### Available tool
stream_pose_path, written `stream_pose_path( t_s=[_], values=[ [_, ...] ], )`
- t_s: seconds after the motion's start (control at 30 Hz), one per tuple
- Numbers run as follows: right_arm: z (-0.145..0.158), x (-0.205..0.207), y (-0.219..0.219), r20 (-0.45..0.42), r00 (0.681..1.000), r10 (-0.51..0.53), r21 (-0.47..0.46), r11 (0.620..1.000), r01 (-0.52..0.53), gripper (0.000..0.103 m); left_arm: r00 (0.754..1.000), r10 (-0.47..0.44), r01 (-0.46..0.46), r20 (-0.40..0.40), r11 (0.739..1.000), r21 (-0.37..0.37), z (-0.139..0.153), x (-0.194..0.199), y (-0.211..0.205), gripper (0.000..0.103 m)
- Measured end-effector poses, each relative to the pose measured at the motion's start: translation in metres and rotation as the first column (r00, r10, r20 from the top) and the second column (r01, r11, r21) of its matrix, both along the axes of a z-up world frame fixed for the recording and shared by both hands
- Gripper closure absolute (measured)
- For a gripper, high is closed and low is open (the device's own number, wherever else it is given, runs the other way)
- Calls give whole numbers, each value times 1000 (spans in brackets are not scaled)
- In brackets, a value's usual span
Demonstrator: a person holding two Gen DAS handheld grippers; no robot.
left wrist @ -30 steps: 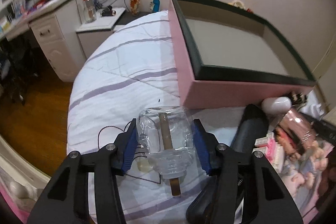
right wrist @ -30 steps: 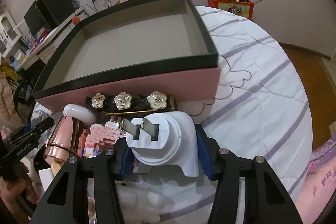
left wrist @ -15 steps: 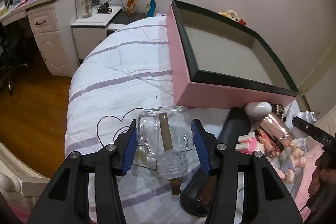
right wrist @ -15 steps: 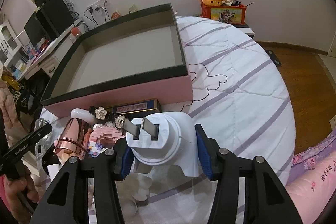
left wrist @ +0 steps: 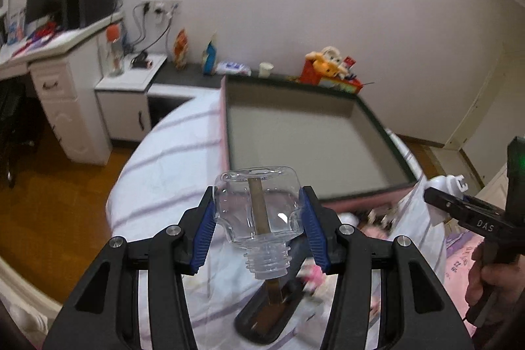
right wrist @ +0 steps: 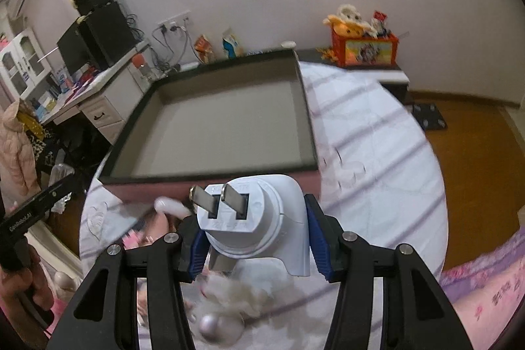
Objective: Organize rigid objects
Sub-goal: 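Carry both items over the box and release them inside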
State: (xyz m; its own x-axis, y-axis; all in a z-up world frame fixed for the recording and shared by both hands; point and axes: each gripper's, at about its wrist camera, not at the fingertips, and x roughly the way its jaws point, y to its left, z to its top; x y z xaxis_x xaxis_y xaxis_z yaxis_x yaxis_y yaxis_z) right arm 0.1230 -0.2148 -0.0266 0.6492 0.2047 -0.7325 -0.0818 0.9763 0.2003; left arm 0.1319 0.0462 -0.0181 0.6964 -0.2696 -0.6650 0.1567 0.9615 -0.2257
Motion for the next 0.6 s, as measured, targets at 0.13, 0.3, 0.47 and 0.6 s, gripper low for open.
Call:
stream_pose_path(
  t_s=[0.13,0.3,0.47,0.6],
  values=[
    [23,27,13,44,998,46,-13,999,-46,50,999,-39,39,21,999,-5,17,27,-17,53],
    [26,70,24,37,996,83,5,997,-83,50,998,-60,60,3,998,-16,17,68,-34,53],
    [2,105,30,-30,996,84,10,996,-84,50,996,-74,74,-55,997,-15,-3,103,-54,52],
    [-19,123,30,-98,991,87,7,996,-87,50,989,-83,83,-125,997,-4,-25,126,-68,52]
  ],
)
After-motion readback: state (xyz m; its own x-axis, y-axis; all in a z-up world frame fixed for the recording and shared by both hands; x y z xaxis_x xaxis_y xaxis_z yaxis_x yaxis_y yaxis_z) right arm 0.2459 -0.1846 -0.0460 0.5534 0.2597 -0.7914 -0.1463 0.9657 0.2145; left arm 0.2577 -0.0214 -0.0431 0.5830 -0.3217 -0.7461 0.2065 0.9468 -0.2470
